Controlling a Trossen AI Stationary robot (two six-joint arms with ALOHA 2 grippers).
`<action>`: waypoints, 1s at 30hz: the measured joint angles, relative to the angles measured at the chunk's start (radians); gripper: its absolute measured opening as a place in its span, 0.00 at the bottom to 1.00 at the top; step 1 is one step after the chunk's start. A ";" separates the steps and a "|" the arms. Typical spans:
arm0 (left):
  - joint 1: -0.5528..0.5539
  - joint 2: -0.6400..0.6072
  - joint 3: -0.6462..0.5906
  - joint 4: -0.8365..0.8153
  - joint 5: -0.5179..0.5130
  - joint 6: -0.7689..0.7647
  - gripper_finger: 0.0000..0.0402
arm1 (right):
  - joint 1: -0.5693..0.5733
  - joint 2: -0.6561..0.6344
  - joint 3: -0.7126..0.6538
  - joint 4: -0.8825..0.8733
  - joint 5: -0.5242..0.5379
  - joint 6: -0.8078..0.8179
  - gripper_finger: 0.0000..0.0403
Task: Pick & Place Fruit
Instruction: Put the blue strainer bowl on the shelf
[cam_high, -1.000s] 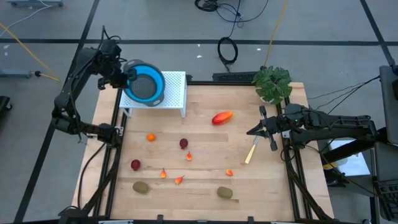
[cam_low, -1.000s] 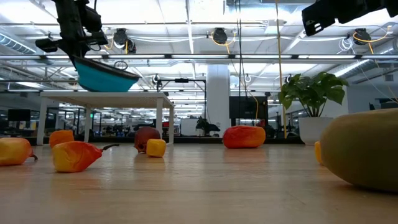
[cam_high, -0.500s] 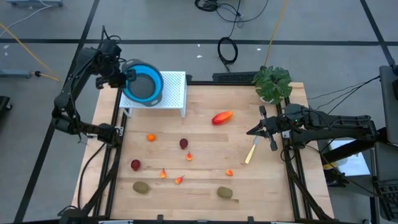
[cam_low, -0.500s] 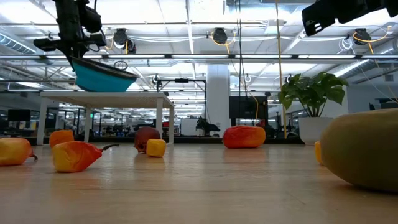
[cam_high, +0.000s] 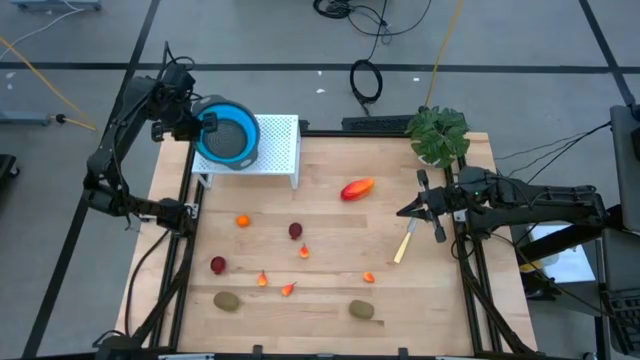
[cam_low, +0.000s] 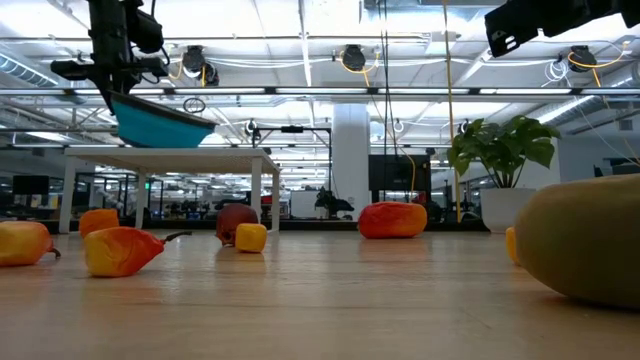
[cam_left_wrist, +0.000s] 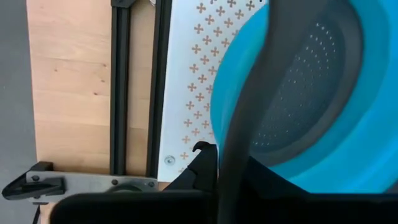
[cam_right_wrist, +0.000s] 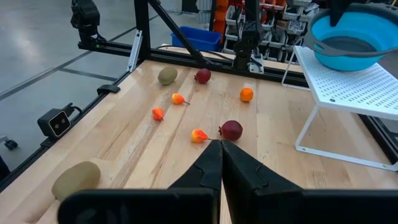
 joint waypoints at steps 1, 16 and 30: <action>0.000 0.000 0.000 0.001 0.000 0.000 0.08 | 0.000 0.000 0.000 0.000 0.000 0.000 0.00; 0.000 0.000 0.000 -0.004 -0.003 -0.004 0.31 | 0.000 0.000 0.000 0.000 0.000 0.000 0.00; 0.000 0.000 0.000 -0.053 -0.001 -0.008 0.44 | 0.000 0.000 0.000 0.000 0.000 0.000 0.00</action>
